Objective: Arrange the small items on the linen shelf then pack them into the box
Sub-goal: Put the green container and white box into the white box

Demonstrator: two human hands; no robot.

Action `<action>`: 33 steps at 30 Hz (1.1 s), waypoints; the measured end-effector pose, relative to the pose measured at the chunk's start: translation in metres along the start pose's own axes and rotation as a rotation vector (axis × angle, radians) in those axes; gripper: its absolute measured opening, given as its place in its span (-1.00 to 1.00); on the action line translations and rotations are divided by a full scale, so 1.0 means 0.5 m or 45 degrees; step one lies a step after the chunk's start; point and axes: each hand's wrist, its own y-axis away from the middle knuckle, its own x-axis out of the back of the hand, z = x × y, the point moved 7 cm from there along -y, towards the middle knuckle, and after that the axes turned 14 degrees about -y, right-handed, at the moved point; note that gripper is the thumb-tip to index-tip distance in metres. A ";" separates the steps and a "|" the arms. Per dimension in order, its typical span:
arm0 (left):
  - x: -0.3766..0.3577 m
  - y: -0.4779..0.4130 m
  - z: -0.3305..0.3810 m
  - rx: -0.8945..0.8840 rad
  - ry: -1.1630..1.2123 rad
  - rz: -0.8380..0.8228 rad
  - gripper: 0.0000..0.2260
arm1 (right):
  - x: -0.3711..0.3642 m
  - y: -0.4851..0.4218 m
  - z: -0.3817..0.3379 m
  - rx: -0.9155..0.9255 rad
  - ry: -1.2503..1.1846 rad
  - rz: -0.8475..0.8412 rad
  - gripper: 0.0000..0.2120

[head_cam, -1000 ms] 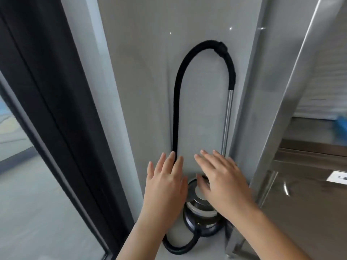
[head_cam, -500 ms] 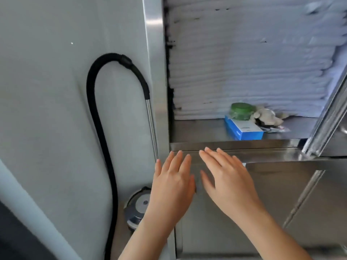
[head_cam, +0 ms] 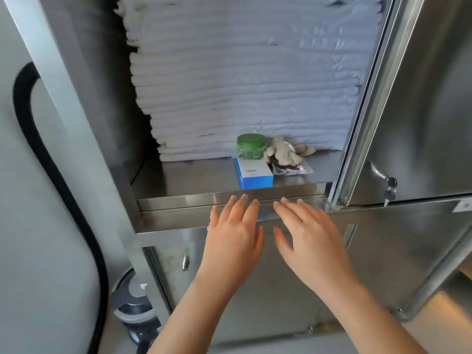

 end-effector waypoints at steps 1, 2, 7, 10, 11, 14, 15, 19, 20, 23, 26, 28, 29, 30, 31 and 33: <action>-0.008 -0.005 0.006 -0.001 0.002 -0.006 -0.61 | -0.001 -0.001 0.010 0.004 -0.002 0.005 -0.60; -0.016 -0.011 0.010 0.003 0.011 -0.019 -0.60 | -0.003 -0.003 0.018 0.012 -0.002 0.009 -0.60; -0.053 -0.039 0.012 -0.002 0.027 -0.003 -0.59 | -0.027 -0.030 0.048 0.027 0.012 0.037 -0.58; -0.081 -0.066 -0.003 -0.009 0.047 0.010 -0.58 | -0.052 -0.054 0.065 0.008 0.053 0.031 -0.55; -0.091 -0.077 -0.009 -0.016 0.056 0.014 -0.57 | -0.060 -0.064 0.070 -0.002 0.066 0.027 -0.54; -0.119 -0.120 -0.026 -0.056 0.058 0.023 -0.57 | -0.083 -0.101 0.087 -0.052 0.077 0.018 -0.56; -0.128 -0.137 -0.033 -0.065 0.068 0.026 -0.57 | -0.090 -0.117 0.091 -0.064 0.078 0.009 -0.56; -0.162 -0.201 -0.067 -0.093 0.094 0.056 -0.56 | -0.117 -0.190 0.101 -0.086 0.114 0.010 -0.59; -0.172 -0.216 -0.077 -0.102 0.098 0.061 -0.56 | -0.124 -0.208 0.103 -0.092 0.112 0.017 -0.59; -0.206 -0.256 -0.108 -0.126 0.087 0.050 -0.56 | -0.155 -0.256 0.108 -0.104 0.128 0.015 -0.57; -0.236 -0.291 -0.134 -0.136 0.097 0.044 -0.56 | -0.186 -0.290 0.121 -0.111 0.145 0.004 -0.56; -0.254 -0.311 -0.140 -0.147 0.092 0.045 -0.57 | -0.201 -0.308 0.135 -0.126 0.157 0.000 -0.58; -0.262 -0.320 -0.141 -0.154 0.093 0.040 -0.57 | -0.206 -0.317 0.141 -0.131 0.160 0.000 -0.58; -0.269 -0.328 -0.141 -0.160 0.097 0.032 -0.56 | -0.211 -0.325 0.147 -0.135 0.161 -0.001 -0.59; -0.275 -0.337 -0.141 -0.166 0.102 0.025 -0.56 | -0.215 -0.333 0.152 -0.135 0.161 -0.003 -0.59; -0.287 -0.354 -0.140 -0.180 0.108 0.002 -0.55 | -0.220 -0.349 0.163 -0.126 0.155 -0.004 -0.58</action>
